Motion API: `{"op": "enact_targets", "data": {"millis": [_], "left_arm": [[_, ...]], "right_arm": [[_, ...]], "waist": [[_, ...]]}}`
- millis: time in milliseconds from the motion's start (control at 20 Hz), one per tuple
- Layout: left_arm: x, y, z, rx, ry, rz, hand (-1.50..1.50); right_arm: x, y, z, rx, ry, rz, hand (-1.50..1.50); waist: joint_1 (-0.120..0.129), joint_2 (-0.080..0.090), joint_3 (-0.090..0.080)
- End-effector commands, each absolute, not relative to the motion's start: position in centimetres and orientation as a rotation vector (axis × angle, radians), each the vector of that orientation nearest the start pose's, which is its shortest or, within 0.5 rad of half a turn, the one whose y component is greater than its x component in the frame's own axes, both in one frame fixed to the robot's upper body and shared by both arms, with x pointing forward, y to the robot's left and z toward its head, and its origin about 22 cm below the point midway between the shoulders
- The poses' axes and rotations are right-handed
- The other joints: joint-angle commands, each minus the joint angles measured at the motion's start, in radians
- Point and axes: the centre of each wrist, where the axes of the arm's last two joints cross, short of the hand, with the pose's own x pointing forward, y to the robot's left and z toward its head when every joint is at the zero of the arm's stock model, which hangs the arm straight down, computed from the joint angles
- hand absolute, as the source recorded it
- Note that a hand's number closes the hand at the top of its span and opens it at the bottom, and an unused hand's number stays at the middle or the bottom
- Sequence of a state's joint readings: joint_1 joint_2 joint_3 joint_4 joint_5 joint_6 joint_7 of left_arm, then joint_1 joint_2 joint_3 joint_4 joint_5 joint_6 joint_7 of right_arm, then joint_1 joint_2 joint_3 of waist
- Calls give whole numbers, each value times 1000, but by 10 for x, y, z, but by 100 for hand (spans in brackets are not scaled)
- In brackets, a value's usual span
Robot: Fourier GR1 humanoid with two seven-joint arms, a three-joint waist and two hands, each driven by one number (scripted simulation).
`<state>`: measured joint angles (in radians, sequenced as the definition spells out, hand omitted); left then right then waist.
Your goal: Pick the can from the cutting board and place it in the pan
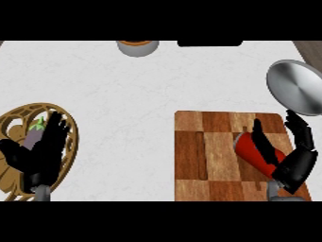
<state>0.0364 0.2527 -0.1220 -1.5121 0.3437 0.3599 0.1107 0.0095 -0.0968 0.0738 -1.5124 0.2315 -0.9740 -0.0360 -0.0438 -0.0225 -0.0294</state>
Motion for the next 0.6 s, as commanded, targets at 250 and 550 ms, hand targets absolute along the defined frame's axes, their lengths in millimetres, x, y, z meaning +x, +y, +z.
{"op": "enact_targets", "data": {"millis": [250, 550], "left_arm": [[220, 245, -32, 90, -1248, 276, 0], [223, 257, -27, 78, -1262, 268, 0]], "right_arm": [[185, -207, -66, -1310, -1342, -480, -150], [181, -228, -64, -1338, -1208, -516, -150]], "waist": [[27, 36, 16], [50, 43, 14]]}}
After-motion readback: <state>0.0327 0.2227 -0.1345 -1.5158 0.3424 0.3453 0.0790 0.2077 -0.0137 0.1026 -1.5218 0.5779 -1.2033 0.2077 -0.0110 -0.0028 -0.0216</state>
